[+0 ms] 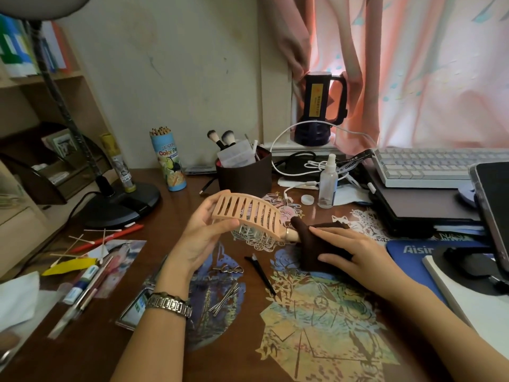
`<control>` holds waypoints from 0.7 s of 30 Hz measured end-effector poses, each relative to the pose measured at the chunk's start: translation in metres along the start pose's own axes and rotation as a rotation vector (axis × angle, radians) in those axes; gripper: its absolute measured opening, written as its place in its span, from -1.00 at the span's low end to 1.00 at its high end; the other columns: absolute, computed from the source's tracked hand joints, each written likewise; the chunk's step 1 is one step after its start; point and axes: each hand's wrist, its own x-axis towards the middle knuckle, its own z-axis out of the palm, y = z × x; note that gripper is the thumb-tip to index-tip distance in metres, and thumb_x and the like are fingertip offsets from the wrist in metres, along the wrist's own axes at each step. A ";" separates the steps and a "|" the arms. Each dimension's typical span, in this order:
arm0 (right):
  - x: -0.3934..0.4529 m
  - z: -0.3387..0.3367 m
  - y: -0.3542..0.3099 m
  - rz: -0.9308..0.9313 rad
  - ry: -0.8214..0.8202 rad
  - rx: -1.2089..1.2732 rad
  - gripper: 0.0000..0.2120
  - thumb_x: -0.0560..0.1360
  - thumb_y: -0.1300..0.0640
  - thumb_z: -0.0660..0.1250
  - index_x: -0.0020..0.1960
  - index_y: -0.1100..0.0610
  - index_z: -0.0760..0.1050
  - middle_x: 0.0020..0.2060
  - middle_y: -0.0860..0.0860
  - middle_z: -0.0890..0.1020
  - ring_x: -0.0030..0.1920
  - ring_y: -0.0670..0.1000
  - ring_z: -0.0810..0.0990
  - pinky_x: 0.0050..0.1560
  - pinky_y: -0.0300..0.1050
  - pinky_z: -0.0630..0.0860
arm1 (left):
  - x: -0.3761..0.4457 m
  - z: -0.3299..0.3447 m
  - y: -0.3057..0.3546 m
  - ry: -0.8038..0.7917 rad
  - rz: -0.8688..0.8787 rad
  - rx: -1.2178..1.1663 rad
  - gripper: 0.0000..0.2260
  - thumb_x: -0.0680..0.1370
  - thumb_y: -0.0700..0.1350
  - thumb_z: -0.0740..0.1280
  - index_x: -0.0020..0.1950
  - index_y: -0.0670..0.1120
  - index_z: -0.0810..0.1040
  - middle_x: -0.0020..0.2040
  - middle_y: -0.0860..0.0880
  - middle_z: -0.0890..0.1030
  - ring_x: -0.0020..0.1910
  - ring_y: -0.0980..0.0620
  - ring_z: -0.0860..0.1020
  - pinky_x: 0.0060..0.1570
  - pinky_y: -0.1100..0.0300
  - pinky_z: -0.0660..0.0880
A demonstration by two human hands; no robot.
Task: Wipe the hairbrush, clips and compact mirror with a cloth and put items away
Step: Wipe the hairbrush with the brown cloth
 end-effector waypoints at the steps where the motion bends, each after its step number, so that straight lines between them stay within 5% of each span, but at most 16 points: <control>1: 0.000 0.000 0.000 0.004 -0.002 0.000 -0.50 0.47 -0.25 0.15 0.40 -0.25 0.27 0.28 -0.20 0.47 0.24 -0.11 0.46 0.15 -0.09 0.48 | -0.001 0.000 0.000 0.007 0.007 0.006 -0.26 0.13 -0.20 0.63 0.26 -0.05 0.45 0.02 -0.05 0.65 0.09 0.02 0.60 0.00 0.24 0.56; 5: 0.002 -0.001 -0.003 0.028 -0.004 0.011 -0.49 0.44 -0.26 0.21 0.38 -0.23 0.31 0.27 -0.24 0.47 0.23 -0.15 0.45 0.16 -0.10 0.48 | -0.006 0.000 0.006 0.002 0.011 0.110 -0.39 0.29 -0.32 0.50 0.28 -0.05 0.41 0.07 -0.08 0.61 0.09 0.02 0.59 0.07 0.21 0.55; 11: 0.007 -0.004 -0.010 0.034 -0.033 0.005 -0.54 0.44 -0.22 0.29 0.33 -0.25 0.35 0.17 -0.30 0.44 0.14 -0.20 0.44 0.07 -0.24 0.47 | -0.010 -0.014 0.015 -0.032 -0.045 0.319 -0.30 0.13 -0.05 0.57 0.25 0.00 0.44 0.12 -0.02 0.63 0.11 0.01 0.61 0.08 0.12 0.54; 21: 0.006 -0.005 -0.009 0.086 -0.095 0.019 -0.53 0.44 -0.21 0.30 0.33 -0.29 0.31 0.18 -0.24 0.47 0.15 -0.17 0.45 0.11 -0.16 0.48 | -0.017 -0.036 0.030 0.017 -0.012 0.295 -0.22 0.04 -0.08 0.62 0.23 -0.01 0.45 0.08 -0.04 0.64 0.09 0.00 0.62 0.01 0.13 0.58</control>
